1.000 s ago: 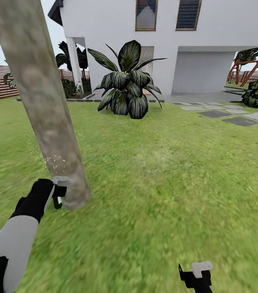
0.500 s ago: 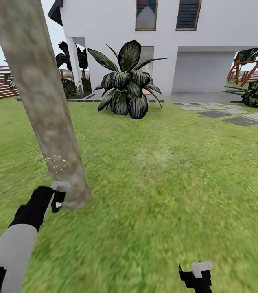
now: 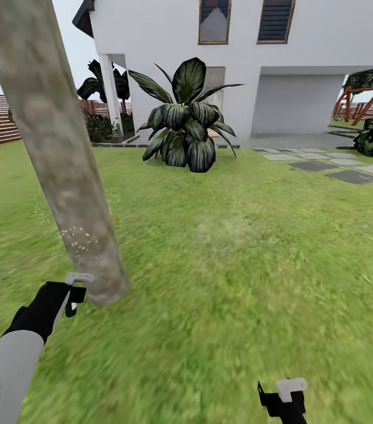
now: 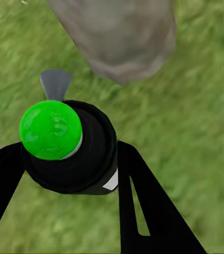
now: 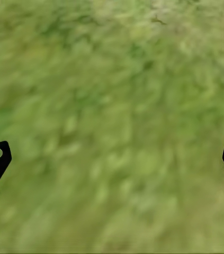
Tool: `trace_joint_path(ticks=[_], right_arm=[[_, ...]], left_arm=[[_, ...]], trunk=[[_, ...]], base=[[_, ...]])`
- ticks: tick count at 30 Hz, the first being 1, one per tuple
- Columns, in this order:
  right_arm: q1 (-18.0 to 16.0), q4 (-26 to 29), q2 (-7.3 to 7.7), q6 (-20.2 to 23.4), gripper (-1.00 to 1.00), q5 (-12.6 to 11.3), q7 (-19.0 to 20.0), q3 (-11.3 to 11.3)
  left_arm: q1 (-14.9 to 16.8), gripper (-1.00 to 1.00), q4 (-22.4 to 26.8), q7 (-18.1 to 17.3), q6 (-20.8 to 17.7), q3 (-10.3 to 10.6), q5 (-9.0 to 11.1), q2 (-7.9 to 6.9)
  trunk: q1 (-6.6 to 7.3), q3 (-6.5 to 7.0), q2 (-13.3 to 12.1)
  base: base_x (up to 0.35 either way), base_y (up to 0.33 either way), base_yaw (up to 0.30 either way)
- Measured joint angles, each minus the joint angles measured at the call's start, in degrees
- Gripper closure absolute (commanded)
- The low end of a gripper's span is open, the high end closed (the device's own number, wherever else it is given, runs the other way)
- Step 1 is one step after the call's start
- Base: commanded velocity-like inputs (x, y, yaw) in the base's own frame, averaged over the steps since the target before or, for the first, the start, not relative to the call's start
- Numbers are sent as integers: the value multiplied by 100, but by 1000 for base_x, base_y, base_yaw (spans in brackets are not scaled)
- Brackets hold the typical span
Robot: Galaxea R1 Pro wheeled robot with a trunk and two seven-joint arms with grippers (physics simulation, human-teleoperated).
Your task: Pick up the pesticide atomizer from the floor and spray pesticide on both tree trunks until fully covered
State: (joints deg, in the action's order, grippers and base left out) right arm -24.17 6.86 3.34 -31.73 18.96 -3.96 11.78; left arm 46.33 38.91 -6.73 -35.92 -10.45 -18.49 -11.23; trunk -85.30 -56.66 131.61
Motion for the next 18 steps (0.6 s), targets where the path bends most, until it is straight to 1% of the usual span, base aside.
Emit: trace_joint_path(ticks=[1,2,4,6,8,9,10,16,18], right_arm=[[1,0,0,0,-100,-1,0,0],[2,0,0,0,-100,1,0,0],[0,0,0,0,-100,2,0,0],[1,0,0,0,-100,-4,0,0],[1,0,0,-4,-100,-4,0,0],[2,0,1,-5,-100,-3,0,0],[3,0,0,-3,-100,0,0,0],[0,0,6,-4,-100,2,-6,0],[2,0,3,-4,-100,1,-8,-1]], left_arm=[[0,100,-17,76,15,-1,-5,-4],[-6,100,-103,248,38,-2,-7,-3],[-9,100,-203,353,53,3,16,2],[-10,100,-329,383,74,6,28,19],[-9,100,-414,402,550,7,30,30],[-9,100,-432,406,729,2,30,27],[-10,100,-484,408,793,0,33,25],[-11,100,-964,409,898,-3,36,25],[-10,100,-1139,411,924,-8,126,24]], trunk=[[0,0,0],[0,0,0],[0,0,0],[0,0,0],[0,0,0],[0,0,0],[0,0,0],[0,0,0],[0,0,0]], base=[[174,-224,263],[174,-225,270],[170,-229,244],[171,-231,58],[202,-218,10],[221,-208,3],[226,-204,2],[183,-223,0],[106,-259,0]])
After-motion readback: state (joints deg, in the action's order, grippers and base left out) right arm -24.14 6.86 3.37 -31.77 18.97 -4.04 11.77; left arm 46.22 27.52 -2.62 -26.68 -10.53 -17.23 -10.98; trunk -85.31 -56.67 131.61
